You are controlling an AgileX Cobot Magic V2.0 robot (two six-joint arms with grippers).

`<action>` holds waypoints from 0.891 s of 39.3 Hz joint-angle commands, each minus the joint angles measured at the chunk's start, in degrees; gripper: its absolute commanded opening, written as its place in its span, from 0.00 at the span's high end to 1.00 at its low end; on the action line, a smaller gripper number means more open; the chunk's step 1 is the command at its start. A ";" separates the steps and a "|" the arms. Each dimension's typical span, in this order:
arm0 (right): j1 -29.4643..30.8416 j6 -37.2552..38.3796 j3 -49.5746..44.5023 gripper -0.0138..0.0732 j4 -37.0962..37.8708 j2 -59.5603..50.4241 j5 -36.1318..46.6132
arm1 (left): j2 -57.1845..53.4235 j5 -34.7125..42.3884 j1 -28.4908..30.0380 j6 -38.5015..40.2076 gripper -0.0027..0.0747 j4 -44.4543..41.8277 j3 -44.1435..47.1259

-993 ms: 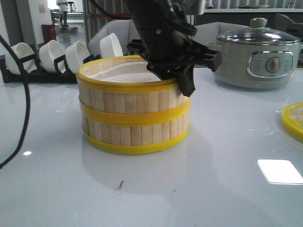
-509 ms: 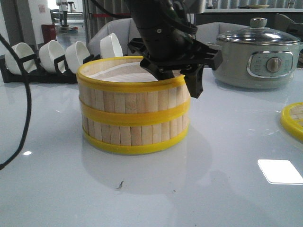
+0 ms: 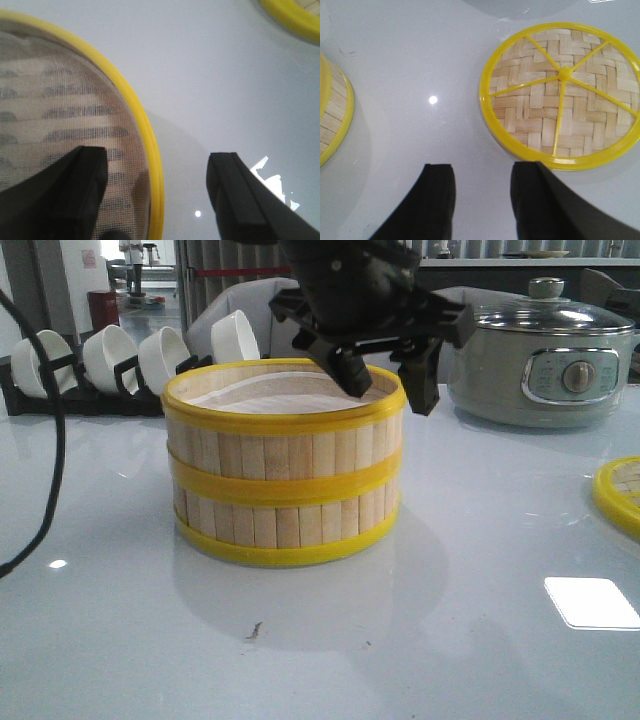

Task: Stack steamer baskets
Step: 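Lower the basket onto the centre basket and open the left gripper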

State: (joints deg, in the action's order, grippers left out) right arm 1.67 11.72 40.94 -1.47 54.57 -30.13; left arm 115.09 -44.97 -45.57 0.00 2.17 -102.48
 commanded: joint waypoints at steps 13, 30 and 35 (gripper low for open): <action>-0.02 -0.38 2.04 0.40 0.70 -0.47 3.48 | -6.53 0.29 4.48 -0.38 0.85 0.81 -8.74; -0.02 -0.38 2.04 0.40 0.70 -0.47 3.48 | -17.01 1.42 16.68 0.00 0.85 1.33 -8.63; -0.02 -0.38 2.04 0.40 0.70 -0.47 3.31 | -21.59 3.68 20.78 0.00 0.85 3.57 -5.61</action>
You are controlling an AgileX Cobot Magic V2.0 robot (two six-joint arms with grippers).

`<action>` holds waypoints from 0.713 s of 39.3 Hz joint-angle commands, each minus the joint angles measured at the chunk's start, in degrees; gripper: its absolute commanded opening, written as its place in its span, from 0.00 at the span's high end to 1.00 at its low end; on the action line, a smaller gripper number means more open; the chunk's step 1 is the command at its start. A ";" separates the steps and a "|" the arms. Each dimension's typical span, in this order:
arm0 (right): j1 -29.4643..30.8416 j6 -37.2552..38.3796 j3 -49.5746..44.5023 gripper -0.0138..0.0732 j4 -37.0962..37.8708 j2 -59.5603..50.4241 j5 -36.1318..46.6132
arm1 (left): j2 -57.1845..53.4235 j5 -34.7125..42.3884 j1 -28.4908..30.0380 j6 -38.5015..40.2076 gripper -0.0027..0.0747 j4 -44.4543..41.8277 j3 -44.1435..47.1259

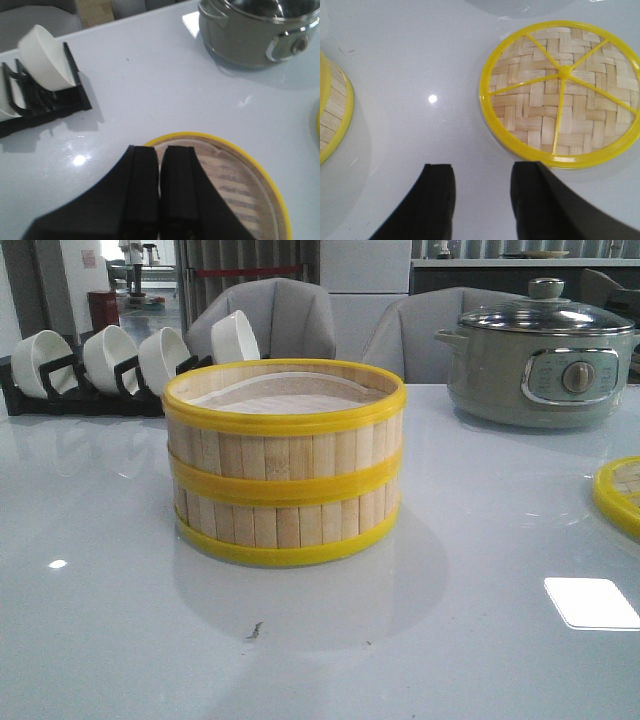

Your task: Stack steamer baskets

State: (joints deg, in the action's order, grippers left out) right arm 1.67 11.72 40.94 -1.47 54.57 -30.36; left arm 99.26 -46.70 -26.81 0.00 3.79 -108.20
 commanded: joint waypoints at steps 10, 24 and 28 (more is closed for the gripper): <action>-0.02 -0.38 2.04 0.40 0.70 -0.47 2.74 | -17.43 14.79 6.97 0.00 0.85 2.20 17.48; -0.02 -0.38 2.04 0.40 0.70 -0.47 2.40 | -35.76 33.78 7.18 0.00 0.85 2.49 47.65; -0.02 -0.38 2.04 0.40 0.70 -0.47 1.96 | -41.09 37.06 7.18 0.00 0.85 2.49 53.98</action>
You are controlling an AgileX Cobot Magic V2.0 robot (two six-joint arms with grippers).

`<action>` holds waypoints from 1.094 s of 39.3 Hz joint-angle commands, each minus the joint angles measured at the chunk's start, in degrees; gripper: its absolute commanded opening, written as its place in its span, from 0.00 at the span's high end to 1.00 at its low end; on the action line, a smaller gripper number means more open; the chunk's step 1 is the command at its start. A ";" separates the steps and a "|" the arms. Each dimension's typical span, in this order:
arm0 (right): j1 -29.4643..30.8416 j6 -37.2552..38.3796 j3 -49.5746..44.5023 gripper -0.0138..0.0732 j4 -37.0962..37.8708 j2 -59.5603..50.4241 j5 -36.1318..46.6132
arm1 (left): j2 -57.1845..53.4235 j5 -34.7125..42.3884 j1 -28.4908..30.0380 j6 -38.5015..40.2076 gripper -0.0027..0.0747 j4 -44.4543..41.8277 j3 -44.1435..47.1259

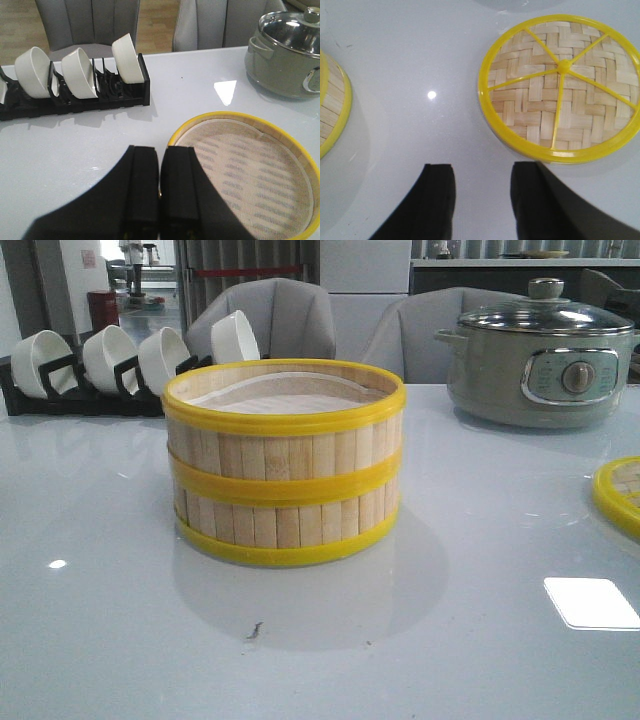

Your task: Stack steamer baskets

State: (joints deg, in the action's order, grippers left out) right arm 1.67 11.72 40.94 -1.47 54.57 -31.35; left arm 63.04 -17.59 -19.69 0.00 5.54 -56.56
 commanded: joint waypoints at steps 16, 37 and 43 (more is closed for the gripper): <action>-0.02 -0.38 2.04 0.40 0.65 -0.47 0.94 | -18.66 17.59 0.06 0.00 0.85 1.63 22.38; -0.02 -0.38 2.04 0.42 0.65 -0.47 0.88 | -20.63 19.09 0.06 0.00 0.85 2.03 27.23; -0.02 -0.33 2.04 0.81 0.15 -0.47 -0.77 | -20.63 19.09 0.06 0.00 0.85 2.03 27.23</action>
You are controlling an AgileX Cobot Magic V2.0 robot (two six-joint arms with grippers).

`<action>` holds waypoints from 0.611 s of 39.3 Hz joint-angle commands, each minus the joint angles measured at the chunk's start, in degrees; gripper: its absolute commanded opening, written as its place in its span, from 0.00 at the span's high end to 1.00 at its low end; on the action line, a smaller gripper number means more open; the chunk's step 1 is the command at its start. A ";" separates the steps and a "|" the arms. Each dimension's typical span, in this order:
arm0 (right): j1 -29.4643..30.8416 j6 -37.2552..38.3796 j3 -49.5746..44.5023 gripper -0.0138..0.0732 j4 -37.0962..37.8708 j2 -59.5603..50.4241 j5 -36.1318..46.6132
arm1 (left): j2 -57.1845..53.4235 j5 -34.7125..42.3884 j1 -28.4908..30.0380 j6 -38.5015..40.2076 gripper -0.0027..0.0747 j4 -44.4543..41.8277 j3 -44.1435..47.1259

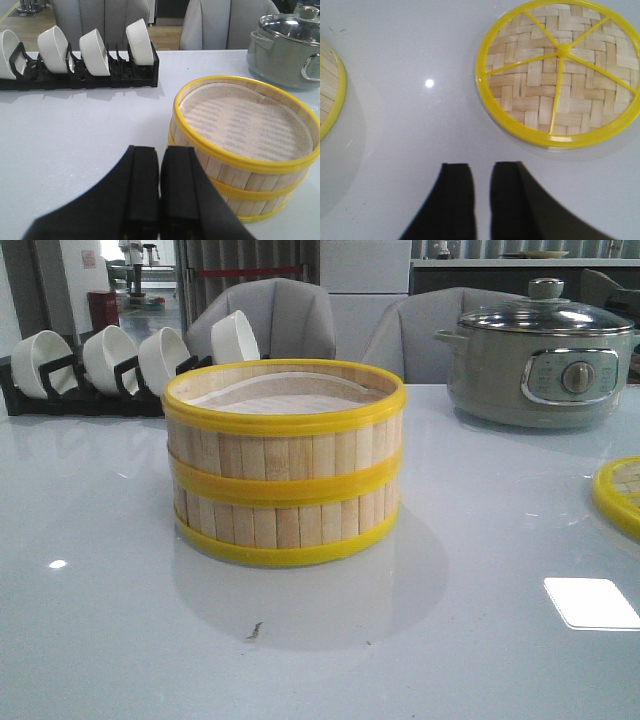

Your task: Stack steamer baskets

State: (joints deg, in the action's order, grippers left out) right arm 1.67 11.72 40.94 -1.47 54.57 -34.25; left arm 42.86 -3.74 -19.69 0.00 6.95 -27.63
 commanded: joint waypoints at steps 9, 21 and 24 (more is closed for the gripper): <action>-0.02 -0.33 2.04 0.79 0.15 -0.47 2.57 | -0.46 5.24 0.06 0.00 0.85 0.62 -1.70; -0.02 -0.33 2.04 0.74 0.15 -0.47 2.02 | -0.46 5.24 0.06 0.00 0.85 0.62 -1.70; -0.02 -0.33 2.04 0.65 0.15 -0.47 1.63 | -0.46 5.24 0.06 0.00 0.85 0.62 -1.70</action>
State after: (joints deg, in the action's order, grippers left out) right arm 1.67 11.72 40.94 -1.57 54.57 -35.26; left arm 42.86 -3.52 -19.69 0.00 6.99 -27.63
